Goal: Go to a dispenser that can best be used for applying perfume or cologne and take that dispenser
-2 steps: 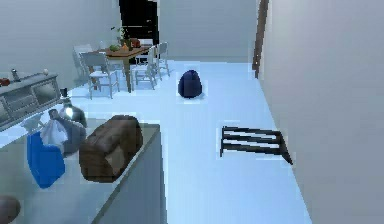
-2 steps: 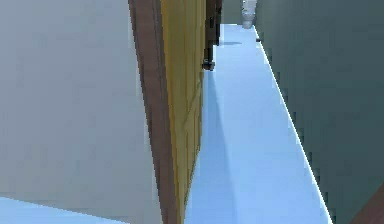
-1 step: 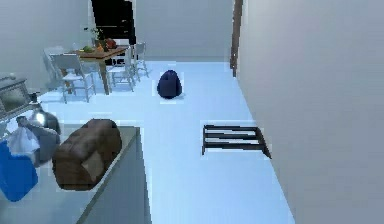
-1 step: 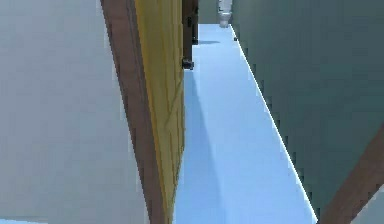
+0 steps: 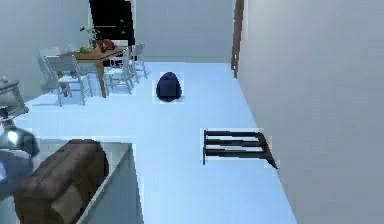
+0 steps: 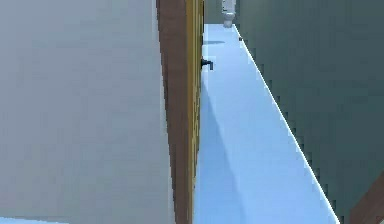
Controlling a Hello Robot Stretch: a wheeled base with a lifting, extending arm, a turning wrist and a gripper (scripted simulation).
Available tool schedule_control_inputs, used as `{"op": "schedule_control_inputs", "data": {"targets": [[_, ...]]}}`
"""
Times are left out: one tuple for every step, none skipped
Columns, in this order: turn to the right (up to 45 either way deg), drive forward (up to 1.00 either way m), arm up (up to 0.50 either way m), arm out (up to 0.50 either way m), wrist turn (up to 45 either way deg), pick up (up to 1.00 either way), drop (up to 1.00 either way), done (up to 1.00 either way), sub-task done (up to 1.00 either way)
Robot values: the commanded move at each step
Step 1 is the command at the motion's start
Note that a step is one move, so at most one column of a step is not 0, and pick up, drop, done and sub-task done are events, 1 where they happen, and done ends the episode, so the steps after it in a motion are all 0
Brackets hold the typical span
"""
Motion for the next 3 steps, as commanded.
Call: {"op": "schedule_control_inputs", "data": {"targets": [[-45.0, 0.00, 0.00, 0.00, 0.0, 0.00, 0.00, 0.00, 0.00], [-45.0, 0.00, 0.00, 0.00, 0.0, 0.00, 0.00, 0.00, 0.00], [-45.0, 0.00, 0.00, 0.00, 0.0, 0.00, 0.00, 0.00, 0.00]]}}
